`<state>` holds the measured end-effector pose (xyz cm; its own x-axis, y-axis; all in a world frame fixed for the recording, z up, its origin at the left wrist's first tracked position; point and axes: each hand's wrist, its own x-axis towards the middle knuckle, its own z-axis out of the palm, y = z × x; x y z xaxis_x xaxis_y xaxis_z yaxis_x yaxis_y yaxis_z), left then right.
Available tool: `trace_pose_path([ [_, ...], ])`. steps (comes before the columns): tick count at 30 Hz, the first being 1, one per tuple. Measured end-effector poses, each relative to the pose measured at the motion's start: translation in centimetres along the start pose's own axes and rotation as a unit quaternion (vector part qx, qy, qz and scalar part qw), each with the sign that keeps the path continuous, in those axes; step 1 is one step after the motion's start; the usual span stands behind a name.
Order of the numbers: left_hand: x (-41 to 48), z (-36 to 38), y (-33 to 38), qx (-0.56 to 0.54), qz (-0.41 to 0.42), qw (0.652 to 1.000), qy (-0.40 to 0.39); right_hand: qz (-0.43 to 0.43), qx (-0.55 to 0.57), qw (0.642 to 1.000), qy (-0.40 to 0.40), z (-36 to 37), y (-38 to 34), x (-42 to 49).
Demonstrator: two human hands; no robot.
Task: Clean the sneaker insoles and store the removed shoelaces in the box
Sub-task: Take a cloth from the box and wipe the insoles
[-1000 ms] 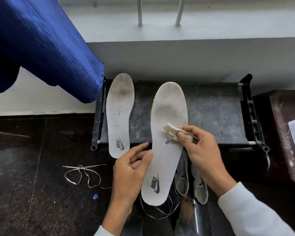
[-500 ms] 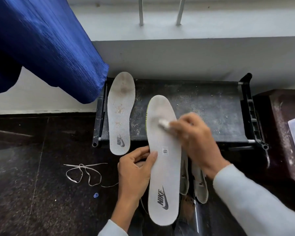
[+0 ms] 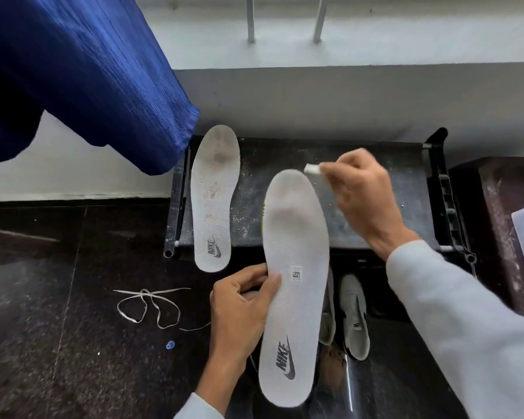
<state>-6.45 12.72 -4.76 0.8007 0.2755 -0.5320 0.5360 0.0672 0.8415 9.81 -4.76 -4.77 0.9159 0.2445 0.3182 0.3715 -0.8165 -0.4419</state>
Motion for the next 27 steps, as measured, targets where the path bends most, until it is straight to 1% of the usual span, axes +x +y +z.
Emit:
trace_pose_path([
  [1, 0.1, 0.0, 0.0, 0.002, 0.000, 1.000, 0.001, 0.018, 0.008, 0.999, 0.033, -0.3, -0.1, 0.4],
  [2, 0.2, -0.1, -0.1, 0.004, 0.000, 1.000, 0.004, 0.016, 0.022, 0.999, 0.046, -1.0, -0.9, 0.3],
  [3, 0.4, -0.1, -0.1, 0.003, 0.000, 1.000, 0.009, 0.002, 0.039, 0.998, 0.048, -1.7, -2.0, -0.4],
  [4, 0.7, -0.1, -0.1, 0.000, -0.001, 1.000, 0.017, -0.026, 0.061, 0.997, 0.034, -2.6, -3.5, -1.6],
  [5, 0.9, -0.1, -0.1, -0.005, -0.002, 1.000, 0.028, -0.055, 0.091, 0.994, 0.014, -3.2, -4.8, -3.3],
  [7, 1.5, 0.0, 0.0, -0.014, -0.005, 0.999, 0.044, -0.118, 0.139, 0.981, -0.066, -4.0, -6.8, -7.0],
  [9, 2.0, 0.0, 0.2, -0.024, -0.003, 0.999, 0.045, -0.169, 0.148, 0.964, -0.144, -3.4, -7.1, -9.5],
  [10, 2.2, 0.0, 0.3, -0.023, 0.001, 0.999, 0.045, -0.182, 0.136, 0.960, -0.162, -2.8, -6.6, -9.7],
  [11, 2.4, 0.0, 0.3, -0.016, 0.008, 0.999, 0.045, -0.170, 0.122, 0.964, -0.165, -2.1, -5.6, -9.1],
  [12, 2.6, 0.0, 0.3, -0.005, 0.015, 0.999, 0.042, -0.134, 0.106, 0.974, -0.146, -1.4, -4.5, -8.0],
  [14, 2.6, 0.1, 0.4, 0.002, 0.017, 0.999, 0.036, -0.046, 0.063, 0.995, -0.059, -0.3, -2.5, -5.4],
  [16, 2.7, 0.2, 0.6, -0.005, 0.017, 0.999, 0.032, 0.015, 0.041, 0.999, 0.006, -0.2, -1.5, -2.8],
  [17, 2.7, 0.2, 0.6, -0.007, 0.019, 0.999, 0.032, 0.023, 0.044, 0.999, 0.021, -0.4, -1.6, -2.2],
  [18, 2.8, 0.3, 0.7, -0.011, 0.020, 0.999, 0.034, 0.015, 0.050, 0.998, 0.018, -0.9, -2.0, -2.0],
  [19, 2.9, 0.3, 0.8, -0.016, 0.020, 0.999, 0.036, -0.003, 0.061, 0.998, -0.003, -1.3, -2.7, -2.3],
  [21, 3.3, 0.4, 1.0, -0.022, 0.014, 0.999, 0.045, -0.045, 0.088, 0.990, -0.100, -2.3, -4.4, -4.7],
  [22, 3.6, 0.5, 1.1, -0.021, 0.012, 0.998, 0.054, -0.065, 0.105, 0.979, -0.160, -2.7, -5.3, -6.5],
  [24, 4.0, 0.7, 1.3, -0.017, 0.014, 0.998, 0.066, -0.088, 0.144, 0.946, -0.276, -3.7, -7.3, -10.6],
  [26, 4.4, 0.7, 1.5, -0.015, 0.017, 0.997, 0.067, -0.123, 0.157, 0.916, -0.348, -4.7, -8.7, -13.3],
  [27, 4.6, 0.7, 1.5, -0.008, 0.023, 0.997, 0.066, -0.127, 0.155, 0.911, -0.360, -5.3, -9.1, -13.7],
])
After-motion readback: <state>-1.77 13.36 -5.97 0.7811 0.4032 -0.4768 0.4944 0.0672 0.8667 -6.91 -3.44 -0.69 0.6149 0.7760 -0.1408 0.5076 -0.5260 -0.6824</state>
